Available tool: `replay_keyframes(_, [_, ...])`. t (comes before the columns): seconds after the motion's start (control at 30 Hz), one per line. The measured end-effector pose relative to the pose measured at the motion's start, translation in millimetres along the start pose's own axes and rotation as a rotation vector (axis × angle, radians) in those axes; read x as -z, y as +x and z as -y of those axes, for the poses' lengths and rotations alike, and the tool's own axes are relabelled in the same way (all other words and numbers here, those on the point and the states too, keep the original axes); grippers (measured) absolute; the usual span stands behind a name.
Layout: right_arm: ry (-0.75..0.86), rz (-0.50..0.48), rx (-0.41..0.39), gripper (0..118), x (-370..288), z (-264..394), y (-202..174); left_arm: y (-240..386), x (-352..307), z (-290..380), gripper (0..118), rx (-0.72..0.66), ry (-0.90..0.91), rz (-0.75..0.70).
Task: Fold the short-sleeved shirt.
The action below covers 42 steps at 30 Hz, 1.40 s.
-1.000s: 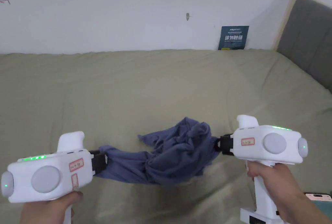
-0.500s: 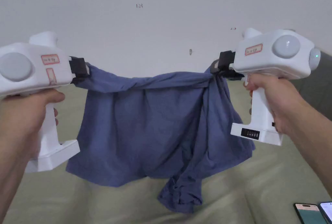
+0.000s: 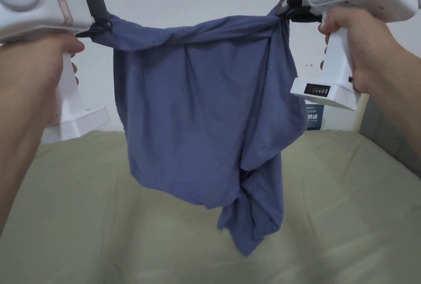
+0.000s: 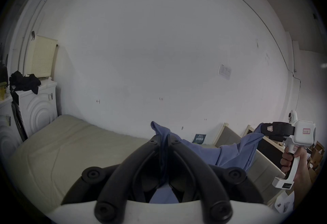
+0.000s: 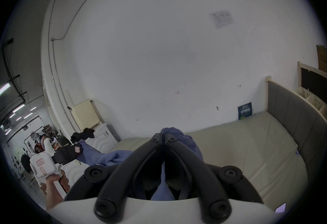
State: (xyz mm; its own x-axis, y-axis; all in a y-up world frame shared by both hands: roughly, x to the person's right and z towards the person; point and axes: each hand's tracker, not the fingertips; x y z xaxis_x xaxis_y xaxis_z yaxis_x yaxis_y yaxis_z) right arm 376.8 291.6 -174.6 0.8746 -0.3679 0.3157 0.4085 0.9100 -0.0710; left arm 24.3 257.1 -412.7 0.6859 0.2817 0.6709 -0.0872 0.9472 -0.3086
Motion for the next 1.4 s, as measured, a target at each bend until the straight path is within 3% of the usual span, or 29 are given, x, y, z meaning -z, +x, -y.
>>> replay_keyframes(0.17, [0.018, -0.008, -0.038, 2, 13.6, -5.8, -0.9, -0.8, 14.5, -3.3, 3, 0.019, 0.025, -0.02])
replay_keyframes(0.3, [-0.029, 0.013, -0.052, 2, 39.4, 25.6, 15.0, -18.1, 51.0, 29.8, 3, 0.018, -0.028, -0.049])
replay_keyframes(0.43, [-0.061, 0.018, -0.015, 2, 58.7, 56.3, 36.3, -25.2, 73.3, 70.4, 4, 0.0, -0.058, -0.068])
replay_keyframes(0.57, [-0.097, 0.005, -0.019, 2, 49.9, 75.3, 43.4, -21.6, 58.4, 97.5, 3, 0.006, -0.072, -0.053])
replay_keyframes(0.73, [-0.143, -0.048, -0.047, 2, -1.4, 125.1, 41.7, -21.8, -7.8, 133.0, 3, 0.006, -0.073, -0.031])
replay_keyframes(0.87, [-0.207, -0.044, -0.081, 2, -50.2, 201.6, 38.4, -30.5, -79.0, 194.8, 3, -0.007, -0.124, -0.048])
replay_keyframes(1.1, [-0.442, -0.006, 0.005, 2, -111.7, 398.1, 46.4, -64.5, -163.7, 372.4, 4, 0.057, -0.513, -0.153])
replay_keyframes(1.3, [-0.615, 0.132, 0.04, 2, -133.0, 537.3, 55.4, -107.7, -192.5, 462.8, 4, 0.001, -0.729, -0.234])
replay_keyframes(1.33, [-0.618, 0.141, 0.031, 3, -135.4, 546.2, 54.5, -111.3, -194.3, 464.8, 6, -0.004, -0.722, -0.229])
replay_keyframes(1.37, [-0.612, 0.149, 0.026, 7, -136.0, 552.4, 55.0, -113.5, -195.3, 464.7, 15, -0.007, -0.723, -0.228])
replay_keyframes(1.4, [-0.591, 0.163, 0.019, 25, -137.9, 553.3, 55.6, -118.3, -194.4, 462.5, 45, -0.02, -0.715, -0.213])
